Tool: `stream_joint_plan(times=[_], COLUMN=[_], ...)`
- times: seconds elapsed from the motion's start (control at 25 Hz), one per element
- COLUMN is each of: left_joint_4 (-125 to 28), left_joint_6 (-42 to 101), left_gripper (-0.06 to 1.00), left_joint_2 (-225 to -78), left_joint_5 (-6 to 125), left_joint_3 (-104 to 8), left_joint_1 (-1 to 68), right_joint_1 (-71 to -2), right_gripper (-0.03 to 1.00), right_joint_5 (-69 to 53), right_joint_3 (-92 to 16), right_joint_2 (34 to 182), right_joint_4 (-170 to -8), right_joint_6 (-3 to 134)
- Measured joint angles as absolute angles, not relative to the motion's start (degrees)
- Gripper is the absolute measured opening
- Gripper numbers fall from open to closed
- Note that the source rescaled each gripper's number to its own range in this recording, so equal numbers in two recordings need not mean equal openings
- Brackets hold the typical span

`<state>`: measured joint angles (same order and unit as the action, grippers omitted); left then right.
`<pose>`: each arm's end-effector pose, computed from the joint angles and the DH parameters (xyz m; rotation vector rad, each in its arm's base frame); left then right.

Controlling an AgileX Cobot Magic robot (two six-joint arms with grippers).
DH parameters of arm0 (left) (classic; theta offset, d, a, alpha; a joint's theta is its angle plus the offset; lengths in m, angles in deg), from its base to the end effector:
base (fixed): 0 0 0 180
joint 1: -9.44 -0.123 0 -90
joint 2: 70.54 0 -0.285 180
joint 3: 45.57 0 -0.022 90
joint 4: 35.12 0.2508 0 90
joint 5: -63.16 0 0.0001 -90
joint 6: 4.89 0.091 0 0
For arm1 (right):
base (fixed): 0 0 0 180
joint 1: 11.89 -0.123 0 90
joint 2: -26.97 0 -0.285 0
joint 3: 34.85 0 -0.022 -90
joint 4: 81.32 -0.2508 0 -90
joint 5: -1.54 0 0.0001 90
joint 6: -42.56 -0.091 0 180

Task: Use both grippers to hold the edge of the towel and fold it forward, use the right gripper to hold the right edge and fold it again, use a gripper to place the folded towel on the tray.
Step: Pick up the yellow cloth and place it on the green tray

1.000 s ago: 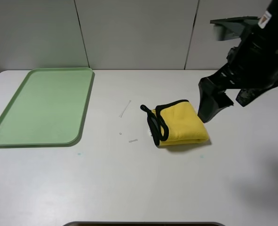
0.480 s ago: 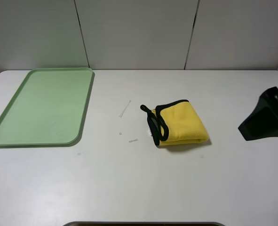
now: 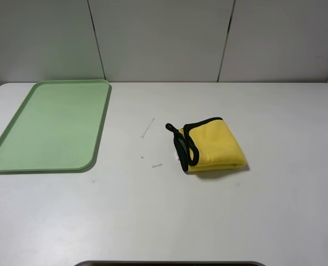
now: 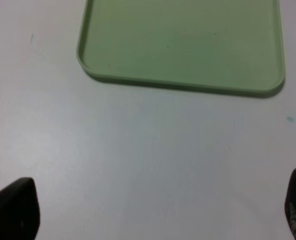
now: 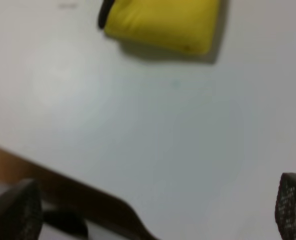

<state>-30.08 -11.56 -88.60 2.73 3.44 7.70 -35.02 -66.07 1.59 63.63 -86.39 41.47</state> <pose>0.0232 0.0077 0.2741 -0.1566 2.2166 0.0616 0.0545 0.0314 0.3169 -0.4674 2.4294 0.2989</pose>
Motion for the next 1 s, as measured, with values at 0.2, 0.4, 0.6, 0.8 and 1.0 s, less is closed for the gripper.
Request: stream_joint_plan(times=[0.2,0.4,0.6,0.8,1.0], left_joint_4=[-30.08,-30.08,-30.08,-30.08,-30.08], left_joint_6=[-11.56,-11.56,-11.56,-11.56,-11.56], left_gripper=[0.98,0.98,0.98,0.98,0.98], left_joint_2=[-88.6,-88.6,-88.6,-88.6,-88.6], left_joint_5=[2.73,2.73,2.73,2.73,2.73], left_joint_3=[3.44,3.44,3.44,3.44,3.44], left_joint_1=[7.7,7.7,7.7,7.7,7.7], right_joint_1=[-25.5,-19.25,-15.51,-12.19,-11.26], right_gripper=[1.0,1.0,1.0,1.0,1.0], right_joint_5=[-62.86,-61.75,-59.25,-57.78,-57.62], right_joint_3=[6.19,10.87,12.75,14.08,14.15], right_joint_2=[52.71,43.35,36.76,34.53,34.43], right_joint_4=[-86.08,-86.01,-85.95,-85.82,-85.81], right_joint_6=[42.12,45.2,45.93,46.0,46.12])
